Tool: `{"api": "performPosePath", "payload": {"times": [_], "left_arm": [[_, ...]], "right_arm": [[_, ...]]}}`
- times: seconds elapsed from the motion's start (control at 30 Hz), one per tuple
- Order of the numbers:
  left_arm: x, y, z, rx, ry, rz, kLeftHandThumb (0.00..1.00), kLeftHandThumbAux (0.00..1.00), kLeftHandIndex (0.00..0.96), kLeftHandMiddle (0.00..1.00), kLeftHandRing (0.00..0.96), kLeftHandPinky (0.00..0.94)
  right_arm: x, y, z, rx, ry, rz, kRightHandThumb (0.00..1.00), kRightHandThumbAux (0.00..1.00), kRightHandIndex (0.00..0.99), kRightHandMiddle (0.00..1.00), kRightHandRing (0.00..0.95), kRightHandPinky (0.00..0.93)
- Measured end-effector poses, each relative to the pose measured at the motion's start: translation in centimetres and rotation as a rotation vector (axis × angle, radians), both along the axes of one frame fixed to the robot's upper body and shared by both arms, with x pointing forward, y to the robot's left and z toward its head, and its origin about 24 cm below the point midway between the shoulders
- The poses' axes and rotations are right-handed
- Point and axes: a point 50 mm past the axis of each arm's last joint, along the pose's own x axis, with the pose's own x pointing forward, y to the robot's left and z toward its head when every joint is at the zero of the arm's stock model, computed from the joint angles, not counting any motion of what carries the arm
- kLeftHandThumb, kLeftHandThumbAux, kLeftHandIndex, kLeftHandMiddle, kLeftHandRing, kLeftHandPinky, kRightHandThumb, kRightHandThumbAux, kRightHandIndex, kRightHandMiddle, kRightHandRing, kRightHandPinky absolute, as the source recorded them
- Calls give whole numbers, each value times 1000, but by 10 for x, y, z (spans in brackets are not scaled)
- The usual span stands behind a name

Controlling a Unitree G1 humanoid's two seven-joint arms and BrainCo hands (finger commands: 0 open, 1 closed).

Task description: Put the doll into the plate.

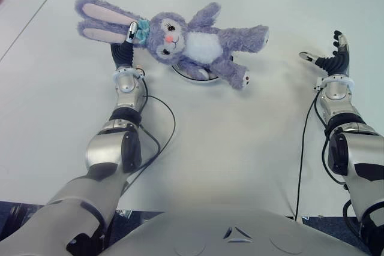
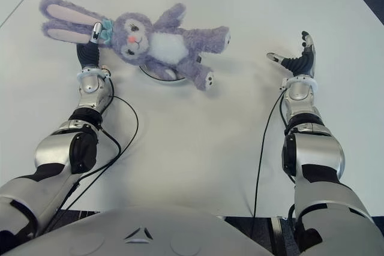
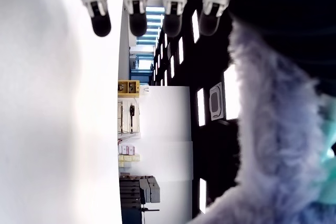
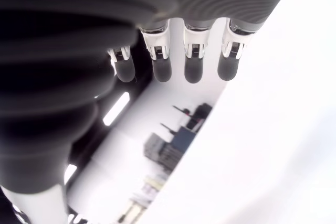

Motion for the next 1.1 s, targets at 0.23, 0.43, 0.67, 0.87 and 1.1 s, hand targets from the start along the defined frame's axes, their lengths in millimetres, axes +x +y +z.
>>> {"api": "performPosePath", "payload": {"times": [0.23,0.43,0.67,0.87,1.1], "left_arm": [[0,-2,0,4,1,-7,0,399,0,19,25,44],[0,-3,0,9,2,-15,0,408,0,22,27,45],[1,-5,0,13,4,-23,0,423,0,25,28,36],[1,-6,0,15,4,-40,0,430,0,29,30,29],[1,-9,-1,15,5,-60,0,428,0,27,29,32]], "right_arm": [[0,4,-5,18,14,-6,0,852,22,56,54,74],[1,7,-7,41,5,-13,0,861,18,46,44,58],[4,13,-7,94,-17,-6,0,865,18,41,39,52],[6,20,-9,151,-40,10,0,830,18,36,29,38],[10,33,-11,197,-63,55,0,822,17,34,22,29]]}}
